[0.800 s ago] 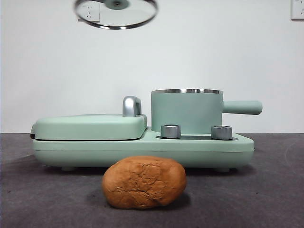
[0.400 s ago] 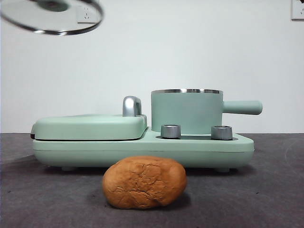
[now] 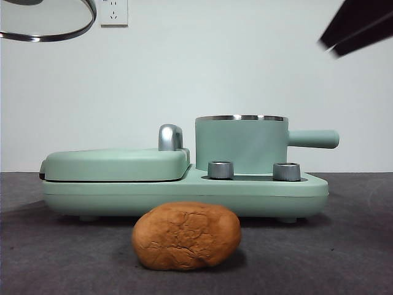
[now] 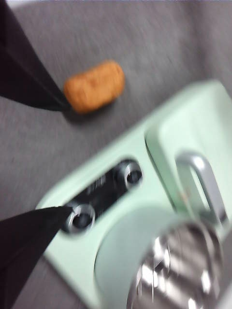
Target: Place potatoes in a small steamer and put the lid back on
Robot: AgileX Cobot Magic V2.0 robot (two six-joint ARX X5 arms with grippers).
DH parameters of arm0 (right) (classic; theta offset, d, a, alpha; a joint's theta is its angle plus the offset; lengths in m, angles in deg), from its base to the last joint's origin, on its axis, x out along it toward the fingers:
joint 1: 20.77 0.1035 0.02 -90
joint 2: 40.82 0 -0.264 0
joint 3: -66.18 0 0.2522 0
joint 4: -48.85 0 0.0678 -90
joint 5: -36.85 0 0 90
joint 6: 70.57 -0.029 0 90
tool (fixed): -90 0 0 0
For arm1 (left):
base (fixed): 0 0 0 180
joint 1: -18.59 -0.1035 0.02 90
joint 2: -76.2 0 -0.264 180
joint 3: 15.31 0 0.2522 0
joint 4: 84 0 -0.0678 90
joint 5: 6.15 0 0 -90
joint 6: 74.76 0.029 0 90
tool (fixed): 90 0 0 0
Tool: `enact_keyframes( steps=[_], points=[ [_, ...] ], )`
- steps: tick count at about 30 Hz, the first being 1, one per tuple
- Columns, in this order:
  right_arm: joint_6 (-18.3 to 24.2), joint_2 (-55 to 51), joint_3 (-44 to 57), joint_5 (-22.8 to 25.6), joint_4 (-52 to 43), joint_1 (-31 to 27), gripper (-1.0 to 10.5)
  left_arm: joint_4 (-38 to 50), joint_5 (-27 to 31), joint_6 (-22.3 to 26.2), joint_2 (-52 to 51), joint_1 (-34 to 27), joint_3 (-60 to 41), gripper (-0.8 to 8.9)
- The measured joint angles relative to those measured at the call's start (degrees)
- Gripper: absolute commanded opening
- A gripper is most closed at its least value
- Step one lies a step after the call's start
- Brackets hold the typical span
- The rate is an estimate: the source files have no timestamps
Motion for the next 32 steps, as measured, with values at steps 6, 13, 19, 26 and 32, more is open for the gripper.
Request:
enact_keyframes(
  steps=[6,13,19,26,32],
  points=[
    [-0.1,10.5,-1.7,0.4,-3.4,8.9,3.4,-0.1,0.0,-0.9,0.4,-0.2,0.0,0.1],
    [-0.1,22.1,-2.1,0.4,-9.6,15.1,3.4,-0.1,0.0,-1.5,0.6,-0.2,0.0,0.1],
    [-0.1,29.8,-2.1,0.4,-14.1,17.4,3.4,-0.3,0.0,-1.5,0.6,-0.2,0.0,0.1],
    [-0.1,35.8,-2.1,0.4,-16.6,17.9,3.4,-0.4,0.0,-1.5,0.6,-0.2,0.0,0.1],
    [-0.1,39.9,-2.1,0.4,-19.1,17.9,3.4,-0.3,0.0,-1.5,0.6,-0.2,0.0,0.1]
  ],
)
